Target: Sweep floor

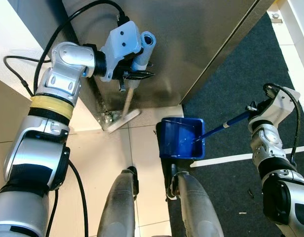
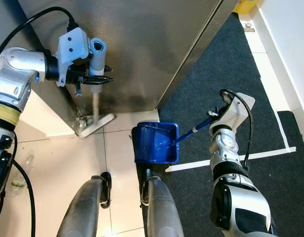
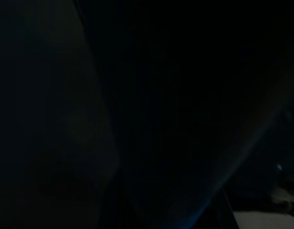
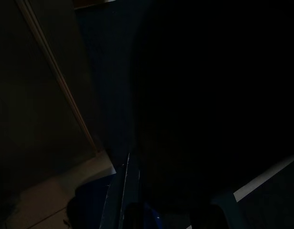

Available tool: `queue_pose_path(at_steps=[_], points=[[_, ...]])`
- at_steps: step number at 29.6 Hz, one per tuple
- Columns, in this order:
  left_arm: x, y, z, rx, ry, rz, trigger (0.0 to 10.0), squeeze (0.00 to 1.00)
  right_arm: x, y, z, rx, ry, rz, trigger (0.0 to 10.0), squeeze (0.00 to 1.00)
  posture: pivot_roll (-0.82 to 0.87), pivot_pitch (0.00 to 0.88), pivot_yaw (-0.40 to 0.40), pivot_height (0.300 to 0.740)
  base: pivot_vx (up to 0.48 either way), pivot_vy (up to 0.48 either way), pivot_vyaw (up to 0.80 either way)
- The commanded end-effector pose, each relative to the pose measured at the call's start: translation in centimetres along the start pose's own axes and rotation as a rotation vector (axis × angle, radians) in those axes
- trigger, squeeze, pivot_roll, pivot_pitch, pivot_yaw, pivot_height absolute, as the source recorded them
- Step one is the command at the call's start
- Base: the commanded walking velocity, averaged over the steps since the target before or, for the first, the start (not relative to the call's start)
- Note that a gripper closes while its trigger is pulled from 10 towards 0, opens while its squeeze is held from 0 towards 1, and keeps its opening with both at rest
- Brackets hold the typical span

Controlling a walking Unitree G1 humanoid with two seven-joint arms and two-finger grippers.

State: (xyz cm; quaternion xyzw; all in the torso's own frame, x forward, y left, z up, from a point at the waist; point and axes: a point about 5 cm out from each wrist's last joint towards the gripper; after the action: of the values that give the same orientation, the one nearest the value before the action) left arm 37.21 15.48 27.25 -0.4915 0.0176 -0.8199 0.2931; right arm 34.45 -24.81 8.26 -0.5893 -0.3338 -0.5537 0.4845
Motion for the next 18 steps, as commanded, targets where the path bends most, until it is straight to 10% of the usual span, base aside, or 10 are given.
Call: queue_pose_path(at_steps=[1, 18], points=[[0.5, -0.2, 0.5, 0.027, 0.085, 0.028, 10.0, 0.0, -3.3, -1.0, -1.0, -0.024, -0.028, 0.143, 10.0, 0.0, 0.09, 0.287, -0.125, 0.74, 0.0, 0.0, 0.0], [-5.1, 2.4, -3.6, -0.045, 0.615, 0.32, 10.0, 0.0, -4.3, -1.5, -0.9, -0.019, -0.031, 0.154, 10.0, 0.0, 0.08, 0.295, -0.128, 0.74, 0.0, 0.0, 0.0]])
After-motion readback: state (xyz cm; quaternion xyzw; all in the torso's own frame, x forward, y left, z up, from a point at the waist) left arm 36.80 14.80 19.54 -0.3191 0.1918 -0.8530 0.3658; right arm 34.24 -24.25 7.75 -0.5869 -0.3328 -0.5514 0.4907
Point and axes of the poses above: a point about 5 cm out from each wrist's last joint towards the gripper, its own y axis pointing out of the wrist towards the gripper, its own x axis along the axis of the wrist's last joint, z = x × y, and after that the axes turned 5 degrees about -y, right-handed
